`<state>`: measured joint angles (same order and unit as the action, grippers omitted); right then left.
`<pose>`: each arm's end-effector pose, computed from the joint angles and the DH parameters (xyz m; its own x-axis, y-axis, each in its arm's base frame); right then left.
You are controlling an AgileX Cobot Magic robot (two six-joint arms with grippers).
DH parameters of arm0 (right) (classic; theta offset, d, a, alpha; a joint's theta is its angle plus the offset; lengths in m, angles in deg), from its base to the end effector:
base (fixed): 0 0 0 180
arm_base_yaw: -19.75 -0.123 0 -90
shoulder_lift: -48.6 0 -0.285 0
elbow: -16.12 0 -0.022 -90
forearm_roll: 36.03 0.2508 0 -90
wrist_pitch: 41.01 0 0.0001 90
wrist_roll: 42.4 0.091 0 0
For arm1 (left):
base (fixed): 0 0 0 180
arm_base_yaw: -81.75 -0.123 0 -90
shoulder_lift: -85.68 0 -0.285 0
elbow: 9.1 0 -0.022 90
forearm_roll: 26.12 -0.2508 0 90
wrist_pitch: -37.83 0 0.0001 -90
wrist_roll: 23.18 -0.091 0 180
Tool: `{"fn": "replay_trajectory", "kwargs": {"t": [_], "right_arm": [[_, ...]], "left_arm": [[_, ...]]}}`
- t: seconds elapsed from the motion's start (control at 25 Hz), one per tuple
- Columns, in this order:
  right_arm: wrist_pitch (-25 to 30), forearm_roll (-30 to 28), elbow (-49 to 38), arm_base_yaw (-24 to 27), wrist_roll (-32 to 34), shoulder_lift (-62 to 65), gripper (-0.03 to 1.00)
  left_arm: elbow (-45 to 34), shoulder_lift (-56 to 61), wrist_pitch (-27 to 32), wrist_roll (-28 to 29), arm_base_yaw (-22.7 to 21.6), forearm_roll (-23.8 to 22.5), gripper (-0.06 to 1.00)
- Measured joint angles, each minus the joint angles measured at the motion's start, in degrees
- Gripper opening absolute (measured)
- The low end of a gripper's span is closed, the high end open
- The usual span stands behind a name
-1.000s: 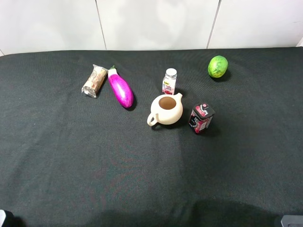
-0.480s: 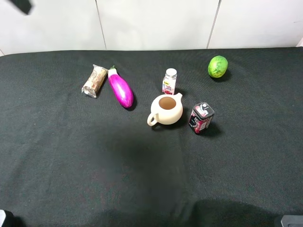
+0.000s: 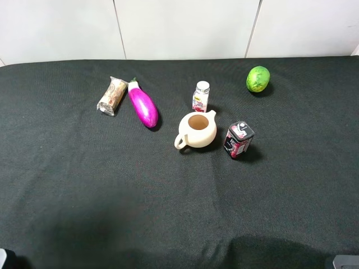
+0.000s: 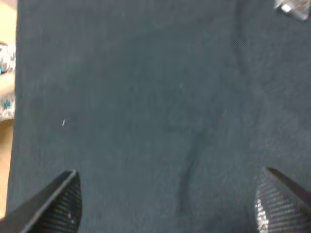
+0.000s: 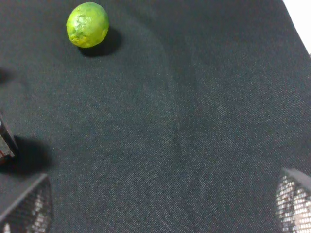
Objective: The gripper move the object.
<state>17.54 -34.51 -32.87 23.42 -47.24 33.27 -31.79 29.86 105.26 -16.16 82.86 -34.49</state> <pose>0.0181 0.0009 0.2774 -0.5433 -0.0358 -0.8388 0.0067 0.9989 -0.0470 0.1322 0.0097 0.3557 -0.8206 -0.0496 -0.5693 -0.1109 0.9911 0.0736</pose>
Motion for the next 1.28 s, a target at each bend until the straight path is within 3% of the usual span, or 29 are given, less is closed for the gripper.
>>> {"fn": "replay_trajectory", "kwargs": {"t": [0.28, 0.56, 1.28], "right_arm": [[0.0, 0.0, 0.0, 0.0, 0.0, 0.0, 0.69], [0.0, 0.0, 0.0, 0.0, 0.0, 0.0, 0.69], [0.0, 0.0, 0.0, 0.0, 0.0, 0.0, 0.69]], "left_arm": [[-14.01, 15.05, -0.06, -0.36, -1.56, 2.49, 0.76], [-22.44, 29.15, -0.24, -0.36, -1.56, 3.3, 0.76], [-24.05, 48.3, -0.16, -1.74, -0.88, 5.03, 0.76]]}}
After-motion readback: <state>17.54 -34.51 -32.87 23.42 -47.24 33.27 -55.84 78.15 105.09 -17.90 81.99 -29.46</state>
